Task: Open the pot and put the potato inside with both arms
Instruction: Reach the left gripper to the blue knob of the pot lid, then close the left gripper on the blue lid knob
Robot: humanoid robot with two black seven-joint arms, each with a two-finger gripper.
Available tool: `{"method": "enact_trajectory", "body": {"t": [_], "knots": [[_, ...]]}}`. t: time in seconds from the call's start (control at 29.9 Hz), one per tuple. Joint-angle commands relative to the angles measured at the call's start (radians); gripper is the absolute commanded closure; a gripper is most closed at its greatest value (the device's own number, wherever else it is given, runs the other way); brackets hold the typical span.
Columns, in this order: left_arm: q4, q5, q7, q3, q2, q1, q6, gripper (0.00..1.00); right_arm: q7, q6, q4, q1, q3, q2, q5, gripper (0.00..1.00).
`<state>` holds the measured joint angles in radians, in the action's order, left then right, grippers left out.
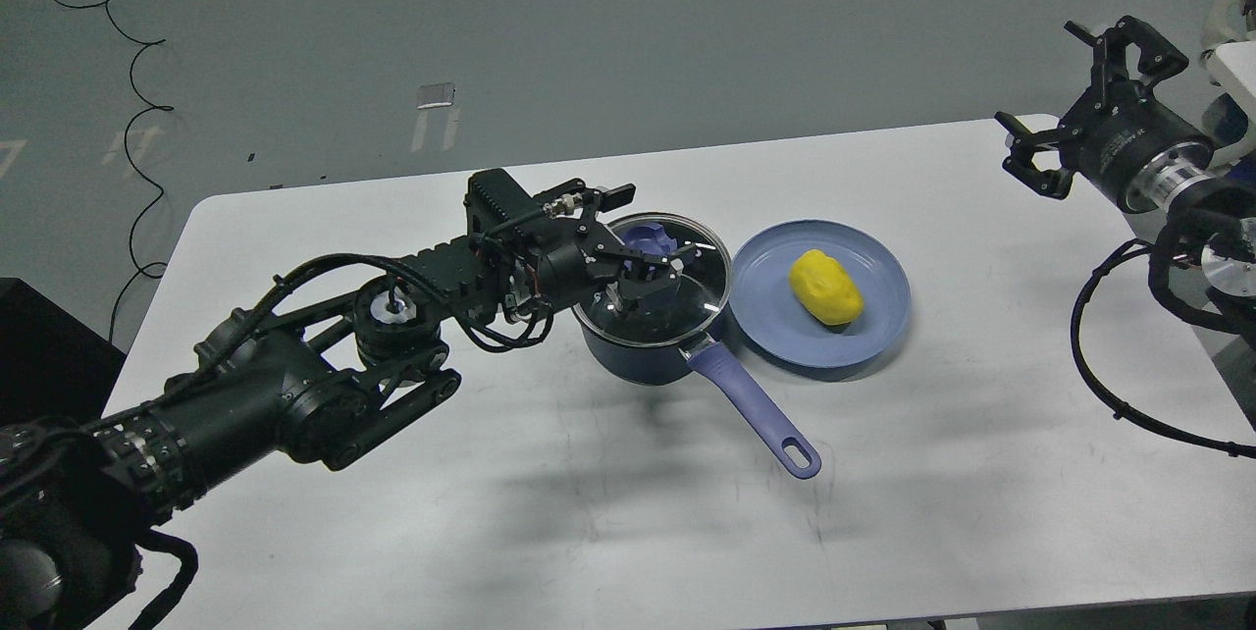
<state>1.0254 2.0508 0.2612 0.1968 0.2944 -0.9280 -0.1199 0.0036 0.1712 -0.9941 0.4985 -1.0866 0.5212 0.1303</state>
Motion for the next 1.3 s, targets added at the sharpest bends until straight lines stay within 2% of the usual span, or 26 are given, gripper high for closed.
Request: {"method": "enact_trajectory", "body": {"t": [0.0, 0.87, 1.07, 1.2, 1.27], "knots": [[-0.004, 0.008, -0.002, -0.004, 0.002, -0.003, -0.001, 0.02, -0.001, 0.001, 0.006, 0.0, 0.002, 0.0, 0.0, 0.0], [-0.054, 0.012, -0.003, -0.013, 0.002, 0.023, -0.003, 0.04, 0.003, 0.002, 0.006, 0.0, 0.008, 0.0, 0.0, 0.0], [-0.054, 0.012, -0.003, -0.013, 0.002, 0.028, -0.001, 0.14, 0.003, 0.002, 0.008, 0.0, 0.01, 0.0, 0.0, 0.0], [-0.053, 0.012, -0.003, -0.016, 0.002, 0.026, -0.001, 0.29, 0.004, 0.002, 0.009, 0.0, 0.013, 0.0, 0.002, 0.0], [-0.053, 0.012, -0.003, -0.016, 0.002, 0.026, -0.001, 0.34, 0.006, 0.002, 0.014, 0.0, 0.014, 0.0, 0.002, 0.0]]}}
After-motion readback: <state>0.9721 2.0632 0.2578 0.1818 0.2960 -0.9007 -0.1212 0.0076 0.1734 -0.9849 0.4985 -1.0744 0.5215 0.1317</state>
